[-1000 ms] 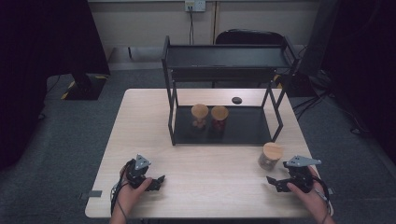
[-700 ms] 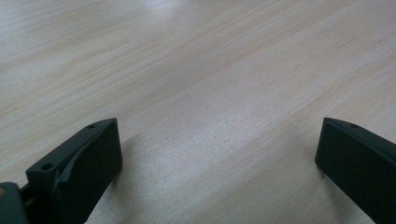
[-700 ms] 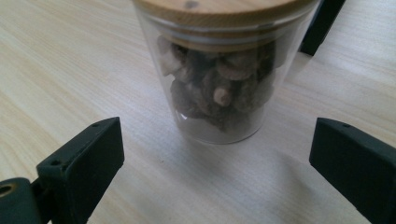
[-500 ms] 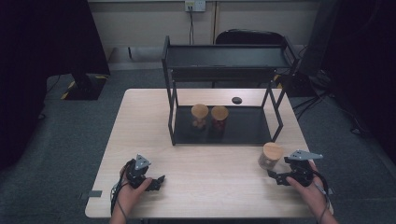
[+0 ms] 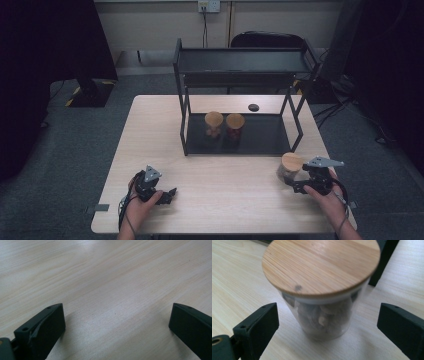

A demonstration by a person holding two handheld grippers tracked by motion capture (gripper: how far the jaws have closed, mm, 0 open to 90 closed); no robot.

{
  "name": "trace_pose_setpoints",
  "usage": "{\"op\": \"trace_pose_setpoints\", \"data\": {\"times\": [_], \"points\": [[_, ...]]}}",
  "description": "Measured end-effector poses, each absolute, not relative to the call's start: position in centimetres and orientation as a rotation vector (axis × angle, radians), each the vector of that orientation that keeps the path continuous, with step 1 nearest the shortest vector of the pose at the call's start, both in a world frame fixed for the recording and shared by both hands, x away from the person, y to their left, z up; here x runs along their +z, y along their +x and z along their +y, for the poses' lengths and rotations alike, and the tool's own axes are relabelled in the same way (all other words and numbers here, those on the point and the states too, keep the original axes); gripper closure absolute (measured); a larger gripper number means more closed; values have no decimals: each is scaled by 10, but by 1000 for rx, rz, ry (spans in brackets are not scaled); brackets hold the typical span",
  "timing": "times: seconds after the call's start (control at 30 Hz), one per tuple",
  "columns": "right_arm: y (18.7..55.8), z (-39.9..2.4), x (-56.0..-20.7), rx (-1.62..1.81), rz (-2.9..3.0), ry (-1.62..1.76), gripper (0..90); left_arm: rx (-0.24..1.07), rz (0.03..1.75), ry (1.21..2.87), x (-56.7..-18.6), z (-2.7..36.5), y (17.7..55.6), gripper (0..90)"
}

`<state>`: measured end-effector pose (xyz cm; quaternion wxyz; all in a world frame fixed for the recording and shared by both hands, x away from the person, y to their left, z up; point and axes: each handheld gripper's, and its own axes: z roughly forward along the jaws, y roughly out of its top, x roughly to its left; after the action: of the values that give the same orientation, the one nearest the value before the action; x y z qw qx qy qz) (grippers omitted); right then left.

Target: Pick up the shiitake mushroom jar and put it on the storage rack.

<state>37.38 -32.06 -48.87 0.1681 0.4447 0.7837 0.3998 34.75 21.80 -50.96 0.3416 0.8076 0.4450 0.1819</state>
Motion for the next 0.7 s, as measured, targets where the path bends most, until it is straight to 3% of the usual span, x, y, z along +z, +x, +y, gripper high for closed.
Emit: {"op": "trace_pose_setpoints", "data": {"times": [0.7], "points": [[383,-313,-493,1160,2200,1230,167,473,1157,2101,-510,218,347,0]]}}
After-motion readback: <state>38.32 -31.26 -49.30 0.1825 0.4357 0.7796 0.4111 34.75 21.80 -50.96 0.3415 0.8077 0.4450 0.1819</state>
